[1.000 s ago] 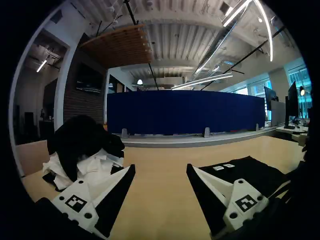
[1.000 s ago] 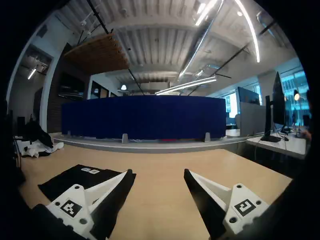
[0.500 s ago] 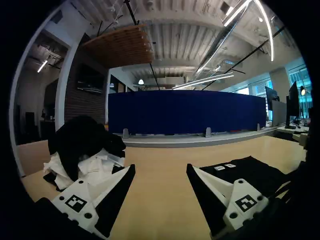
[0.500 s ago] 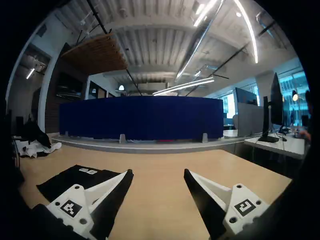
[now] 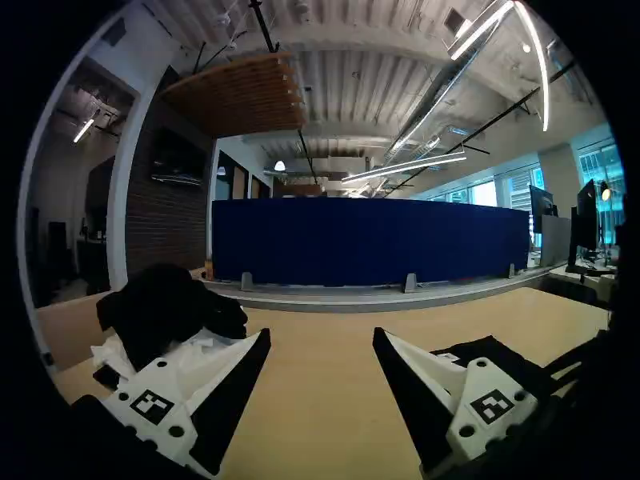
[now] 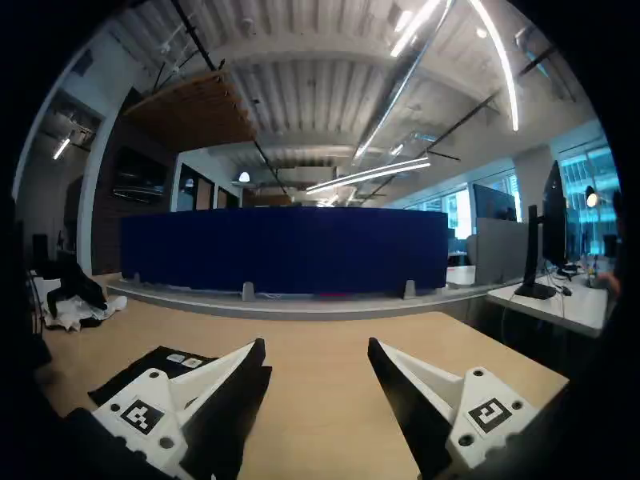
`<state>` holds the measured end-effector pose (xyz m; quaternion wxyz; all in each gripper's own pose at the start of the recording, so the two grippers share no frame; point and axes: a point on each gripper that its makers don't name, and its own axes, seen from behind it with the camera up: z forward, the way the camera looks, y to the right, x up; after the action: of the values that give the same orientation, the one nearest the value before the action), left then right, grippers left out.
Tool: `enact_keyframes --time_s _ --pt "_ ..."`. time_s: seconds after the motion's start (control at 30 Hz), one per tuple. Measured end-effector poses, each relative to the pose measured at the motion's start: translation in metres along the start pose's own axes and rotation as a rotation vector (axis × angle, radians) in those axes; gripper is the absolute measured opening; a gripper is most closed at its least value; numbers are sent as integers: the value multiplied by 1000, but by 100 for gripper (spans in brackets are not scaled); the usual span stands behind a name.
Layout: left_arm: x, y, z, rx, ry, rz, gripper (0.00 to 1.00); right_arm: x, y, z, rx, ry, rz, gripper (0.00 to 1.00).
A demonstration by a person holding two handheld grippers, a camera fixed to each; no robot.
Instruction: Fold towel
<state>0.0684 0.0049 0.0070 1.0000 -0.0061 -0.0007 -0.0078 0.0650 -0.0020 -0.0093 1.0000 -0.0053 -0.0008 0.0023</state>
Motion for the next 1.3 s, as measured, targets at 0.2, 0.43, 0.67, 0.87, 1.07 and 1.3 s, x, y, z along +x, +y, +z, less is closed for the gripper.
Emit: enact_keyframes --time_s 0.2,0.43,0.67,0.87,1.07,1.3 --pt "46 17 0 -41 -30 42 95 63 -9 -5 40 -5 58 100" --pt "92 29 -3 -72 -60 62 95 120 -8 -5 42 -9 20 100" --pt "112 41 -3 -110 -74 63 95 138 -7 -1 49 -22 13 100" --pt "110 54 -4 -162 -111 88 95 132 -16 -6 104 -79 -5 100" --pt "97 69 -9 -241 -169 115 95 114 -29 -12 183 -166 -22 100" --pt "77 89 -18 -334 -248 135 95 86 -55 -26 304 -294 -95 100"
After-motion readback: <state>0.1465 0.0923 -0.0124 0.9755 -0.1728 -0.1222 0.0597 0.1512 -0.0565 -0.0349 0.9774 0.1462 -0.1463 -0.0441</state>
